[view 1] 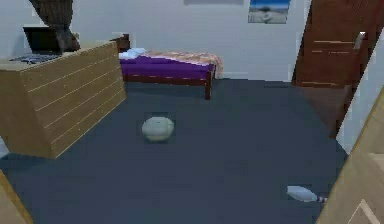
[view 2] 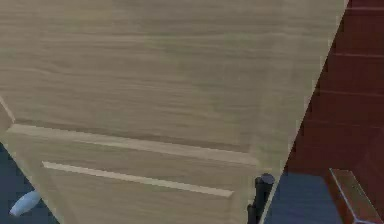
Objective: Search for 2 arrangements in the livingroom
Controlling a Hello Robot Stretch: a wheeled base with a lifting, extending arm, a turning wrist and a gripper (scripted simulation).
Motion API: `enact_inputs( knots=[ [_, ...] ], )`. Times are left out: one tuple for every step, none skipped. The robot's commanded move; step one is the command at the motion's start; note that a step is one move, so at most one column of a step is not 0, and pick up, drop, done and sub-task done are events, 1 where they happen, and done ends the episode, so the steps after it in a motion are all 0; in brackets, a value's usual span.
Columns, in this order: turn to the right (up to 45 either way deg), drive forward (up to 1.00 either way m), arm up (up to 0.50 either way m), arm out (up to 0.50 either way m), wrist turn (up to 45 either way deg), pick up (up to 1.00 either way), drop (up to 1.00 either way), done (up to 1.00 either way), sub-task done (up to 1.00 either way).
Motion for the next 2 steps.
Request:
enact_inputs(
  knots=[
    [-42.0,0.00,0.00,0.00,0.0,0.00,0.00,0.00,0.00],
    [-3.0,0.00,0.00,0.00,0.0,0.00,0.00,0.00,0.00]
  ],
)
